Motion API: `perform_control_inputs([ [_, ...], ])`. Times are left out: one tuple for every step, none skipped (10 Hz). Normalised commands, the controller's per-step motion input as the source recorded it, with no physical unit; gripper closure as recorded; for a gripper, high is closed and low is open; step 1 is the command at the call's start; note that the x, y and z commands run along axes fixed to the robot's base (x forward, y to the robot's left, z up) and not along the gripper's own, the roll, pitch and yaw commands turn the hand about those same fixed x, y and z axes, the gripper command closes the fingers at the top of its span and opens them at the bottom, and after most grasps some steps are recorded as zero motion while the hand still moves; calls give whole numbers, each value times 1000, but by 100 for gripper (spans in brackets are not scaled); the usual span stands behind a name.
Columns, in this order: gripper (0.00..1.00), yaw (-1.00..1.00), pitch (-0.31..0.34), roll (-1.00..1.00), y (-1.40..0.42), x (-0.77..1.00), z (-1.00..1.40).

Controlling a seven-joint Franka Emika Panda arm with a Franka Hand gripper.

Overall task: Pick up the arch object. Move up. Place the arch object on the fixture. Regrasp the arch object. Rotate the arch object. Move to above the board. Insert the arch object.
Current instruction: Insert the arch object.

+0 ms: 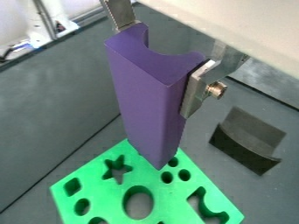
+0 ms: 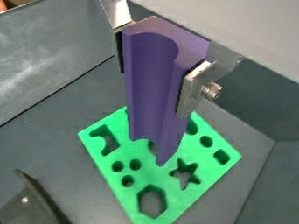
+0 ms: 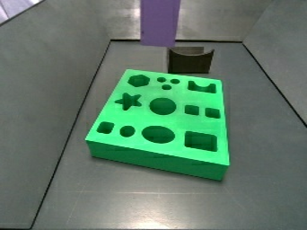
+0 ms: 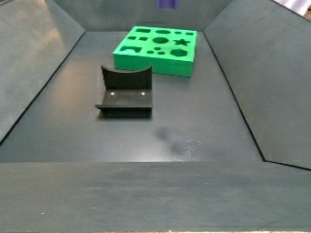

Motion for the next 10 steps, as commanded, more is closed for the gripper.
perform_control_inputs([
  [100,-174,43,43,377,1000,-323],
  [100,-186,39,36,371,1000,-303],
  [100,-380,131,-87,197,686,17],
  [100,0,0,-7,0,114,0],
  [100,-9,63,34,0,1000,-337],
  [100,0,24,29,0,1000,-411],
  [100,0,3,0,51,1000,-431],
  [100,0,0,0,74,1000,-469],
  [100,0,0,0,26,1000,-457],
  [100,0,0,100,-174,1000,-17],
])
